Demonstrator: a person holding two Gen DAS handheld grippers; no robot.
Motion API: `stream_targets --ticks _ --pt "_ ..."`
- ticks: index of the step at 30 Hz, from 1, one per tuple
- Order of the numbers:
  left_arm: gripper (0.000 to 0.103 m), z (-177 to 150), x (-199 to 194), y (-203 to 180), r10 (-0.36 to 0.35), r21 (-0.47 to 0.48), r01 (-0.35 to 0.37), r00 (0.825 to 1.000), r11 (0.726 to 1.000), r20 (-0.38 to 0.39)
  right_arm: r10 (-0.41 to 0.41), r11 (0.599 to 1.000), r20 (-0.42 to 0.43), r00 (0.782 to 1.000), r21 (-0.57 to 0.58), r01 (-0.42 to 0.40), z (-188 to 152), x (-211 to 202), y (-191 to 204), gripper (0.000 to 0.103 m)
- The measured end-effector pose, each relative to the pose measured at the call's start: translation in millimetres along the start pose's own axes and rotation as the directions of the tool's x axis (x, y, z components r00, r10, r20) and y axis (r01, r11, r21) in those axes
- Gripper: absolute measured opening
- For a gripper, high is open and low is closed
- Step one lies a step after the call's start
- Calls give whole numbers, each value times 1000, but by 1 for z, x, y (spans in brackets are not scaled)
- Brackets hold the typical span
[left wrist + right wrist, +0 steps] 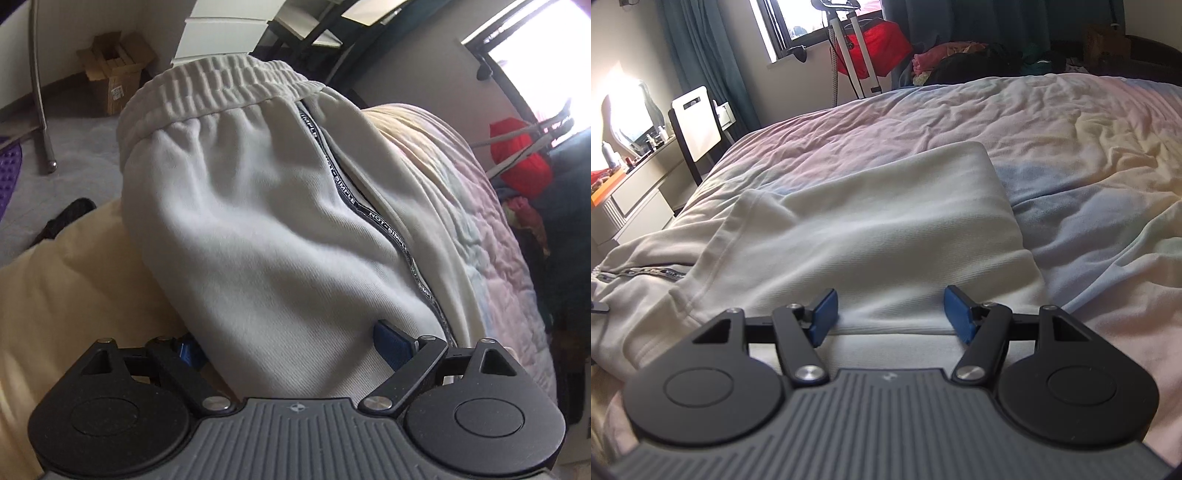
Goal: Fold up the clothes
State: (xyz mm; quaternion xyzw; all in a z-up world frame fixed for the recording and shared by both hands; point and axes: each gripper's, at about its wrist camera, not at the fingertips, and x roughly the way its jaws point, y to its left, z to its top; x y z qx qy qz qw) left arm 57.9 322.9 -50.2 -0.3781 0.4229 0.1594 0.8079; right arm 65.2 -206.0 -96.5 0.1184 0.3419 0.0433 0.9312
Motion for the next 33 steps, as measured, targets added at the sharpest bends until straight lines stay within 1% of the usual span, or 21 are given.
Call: stream_targets --ticks 2,4,5,7,8,10,12,14,15,16,18,19,20,22,23,25,27,29,31,32,33 --pt "91 5 3 0 -13 22 12 1000 1000 24 -13 1000 0 1000 -20 13 -1 1 3 66" --pt "91 5 2 0 -40 36 38 998 999 42 -24 999 0 1000 -34 24 -1 1 6 66" --pt "91 5 0 0 -60 45 58 997 997 53 -27 999 0 1000 -36 27 -1 1 6 66" --pt "87 6 -8 3 -132 38 129 986 991 102 -32 999 0 999 -40 32 -2 2 7 66" --pt "87 6 -15 3 -172 42 168 976 985 134 -35 998 0 999 -43 35 -2 2 8 66" --pt "87 5 -28 1 -251 58 244 948 968 198 -43 998 0 999 -52 43 -2 2 10 67" --pt "87 4 -41 7 -342 23 346 909 938 237 -52 996 0 999 -67 52 -2 3 12 68" --pt "87 4 -42 16 -388 -40 409 888 912 247 -60 995 1 998 -77 60 -3 3 14 68" --pt "87 5 -39 21 -388 -62 413 890 909 238 -61 995 3 998 -80 61 -4 3 14 68" --pt "87 6 -34 24 -367 -83 392 905 916 216 -61 995 4 998 -81 61 -4 3 14 68" --pt "84 9 -21 32 -311 -127 333 936 935 165 -60 995 5 998 -80 61 -4 3 14 68" --pt "79 10 -14 36 -278 -151 298 951 943 139 -61 995 4 998 -79 61 -4 3 13 68" --pt "76 12 -8 40 -245 -174 262 963 949 112 -62 995 4 998 -79 62 -4 3 14 68" --pt "74 15 -4 49 -238 -193 256 965 947 111 -65 994 5 998 -82 66 -4 3 14 68" --pt "71 16 -3 53 -239 -201 258 964 945 115 -67 994 6 998 -84 68 -4 3 15 68" --pt "66 19 -1 54 -217 -196 238 968 951 123 -71 994 18 997 -78 72 -3 1 16 68" --pt "62 21 0 53 -199 -183 220 972 958 128 -79 993 52 996 -87 83 -3 -5 19 68" --pt "56 21 -3 55 -184 -165 205 974 965 134 -77 986 98 992 -139 90 -4 -12 27 68" --pt "53 23 -5 58 -175 -176 200 973 964 148 -46 980 125 991 -188 69 -6 -18 36 68" --pt "49 23 -6 59 -167 -173 193 974 966 156 -27 977 129 991 -207 54 -7 -20 40 68" --pt "47 24 -7 59 -158 -170 186 974 968 164 -11 974 125 992 -222 39 -8 -21 43 68"
